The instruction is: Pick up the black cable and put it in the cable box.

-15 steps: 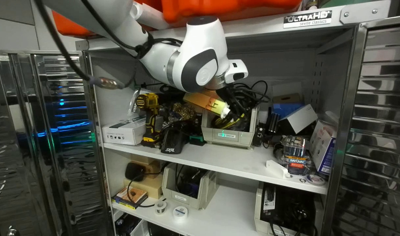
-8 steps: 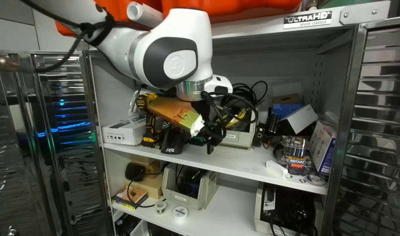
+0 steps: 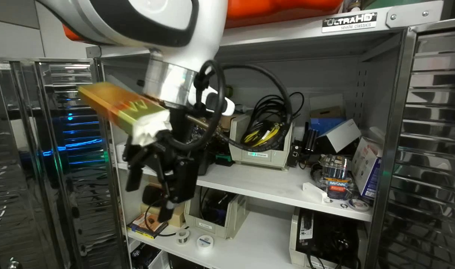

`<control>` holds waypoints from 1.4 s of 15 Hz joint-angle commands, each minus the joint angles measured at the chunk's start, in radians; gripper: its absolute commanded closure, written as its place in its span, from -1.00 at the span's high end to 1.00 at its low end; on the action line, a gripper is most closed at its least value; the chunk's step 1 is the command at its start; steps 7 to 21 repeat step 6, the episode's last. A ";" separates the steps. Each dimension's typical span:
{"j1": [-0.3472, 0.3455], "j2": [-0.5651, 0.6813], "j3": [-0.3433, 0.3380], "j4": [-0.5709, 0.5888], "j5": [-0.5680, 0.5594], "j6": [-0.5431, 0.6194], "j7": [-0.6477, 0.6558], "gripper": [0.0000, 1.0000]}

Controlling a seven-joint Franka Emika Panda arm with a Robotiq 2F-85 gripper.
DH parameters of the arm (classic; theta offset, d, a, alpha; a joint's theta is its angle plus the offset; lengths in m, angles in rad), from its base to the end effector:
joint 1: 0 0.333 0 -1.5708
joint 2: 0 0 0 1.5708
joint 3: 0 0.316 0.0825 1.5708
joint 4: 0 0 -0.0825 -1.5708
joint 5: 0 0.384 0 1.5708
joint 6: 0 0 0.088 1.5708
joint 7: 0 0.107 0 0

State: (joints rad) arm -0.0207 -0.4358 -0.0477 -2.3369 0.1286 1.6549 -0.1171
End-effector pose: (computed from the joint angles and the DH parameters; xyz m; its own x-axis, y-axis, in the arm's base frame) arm 0.3908 -0.0153 0.4834 0.9728 0.0477 -0.2268 0.0089 -0.9856 -0.1689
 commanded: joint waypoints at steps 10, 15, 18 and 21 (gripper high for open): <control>0.003 -0.100 -0.034 0.017 -0.013 -0.225 -0.088 1.00; 0.003 -0.100 -0.034 0.017 -0.013 -0.225 -0.088 1.00; 0.003 -0.100 -0.034 0.017 -0.013 -0.225 -0.088 1.00; 0.003 -0.100 -0.034 0.017 -0.013 -0.225 -0.088 1.00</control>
